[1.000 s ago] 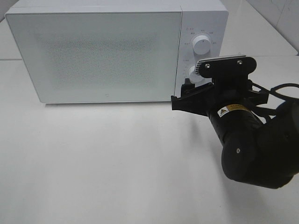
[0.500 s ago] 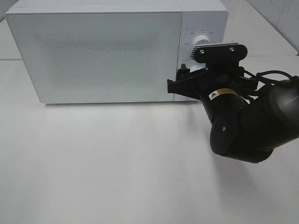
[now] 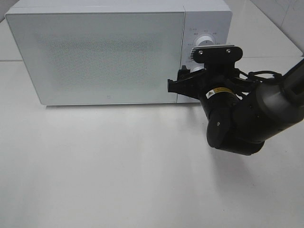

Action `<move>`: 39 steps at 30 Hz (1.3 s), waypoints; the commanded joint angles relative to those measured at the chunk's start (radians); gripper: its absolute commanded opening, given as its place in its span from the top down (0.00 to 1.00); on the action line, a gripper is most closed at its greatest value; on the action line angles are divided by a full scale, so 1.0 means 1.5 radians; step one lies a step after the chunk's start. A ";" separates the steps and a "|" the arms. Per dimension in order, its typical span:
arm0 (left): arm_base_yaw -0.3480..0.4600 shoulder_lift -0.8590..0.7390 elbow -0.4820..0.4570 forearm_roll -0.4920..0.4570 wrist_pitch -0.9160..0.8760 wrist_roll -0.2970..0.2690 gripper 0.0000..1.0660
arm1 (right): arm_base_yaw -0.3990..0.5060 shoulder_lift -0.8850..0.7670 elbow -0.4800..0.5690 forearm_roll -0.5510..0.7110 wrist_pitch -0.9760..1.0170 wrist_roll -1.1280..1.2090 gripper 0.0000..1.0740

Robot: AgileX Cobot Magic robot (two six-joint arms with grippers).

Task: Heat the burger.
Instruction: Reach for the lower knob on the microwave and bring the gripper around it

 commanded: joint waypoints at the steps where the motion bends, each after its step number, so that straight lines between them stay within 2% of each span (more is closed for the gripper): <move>1: 0.002 -0.011 0.002 -0.005 0.000 -0.003 0.06 | -0.004 0.008 -0.012 -0.009 0.001 0.007 0.27; 23: 0.002 -0.011 0.002 -0.005 0.000 -0.003 0.06 | -0.027 0.028 -0.046 -0.017 0.017 0.012 0.29; 26: 0.002 -0.011 0.002 -0.005 0.000 -0.003 0.06 | -0.027 0.028 -0.046 -0.017 0.014 0.012 0.32; 29: 0.002 -0.011 0.002 -0.005 0.000 -0.003 0.06 | -0.027 0.028 -0.046 -0.017 0.014 0.012 0.40; 30: 0.002 -0.011 0.002 -0.005 0.000 -0.003 0.06 | -0.027 0.028 -0.046 -0.017 0.014 0.012 0.48; 31: 0.002 -0.011 0.002 -0.005 0.000 -0.003 0.06 | -0.027 0.028 -0.046 -0.017 0.014 0.012 0.48; 32: 0.002 -0.011 0.002 -0.005 0.000 -0.003 0.06 | -0.027 0.028 -0.046 -0.017 0.014 0.012 0.59; 33: 0.002 -0.011 0.002 -0.005 0.000 -0.003 0.06 | -0.027 0.028 -0.046 -0.017 0.014 0.012 0.59; 34: 0.002 -0.011 0.002 -0.005 0.000 -0.003 0.06 | -0.027 0.028 -0.046 -0.017 0.014 0.012 0.64; 35: 0.002 -0.011 0.002 -0.005 0.000 -0.003 0.06 | -0.027 0.028 -0.046 -0.018 0.013 0.012 0.77; 36: 0.002 -0.011 0.002 -0.005 0.000 -0.003 0.06 | -0.027 0.028 -0.046 -0.018 0.013 0.012 0.77; 37: 0.002 -0.011 0.002 -0.005 0.000 -0.003 0.06 | -0.027 0.028 -0.046 -0.023 0.013 0.012 0.87; 38: 0.002 -0.011 0.002 -0.005 0.000 -0.003 0.06 | -0.027 0.028 -0.046 -0.023 0.013 0.012 0.87; 39: 0.002 -0.011 0.002 -0.005 0.000 -0.003 0.06 | -0.027 0.028 -0.046 -0.023 0.013 0.014 0.94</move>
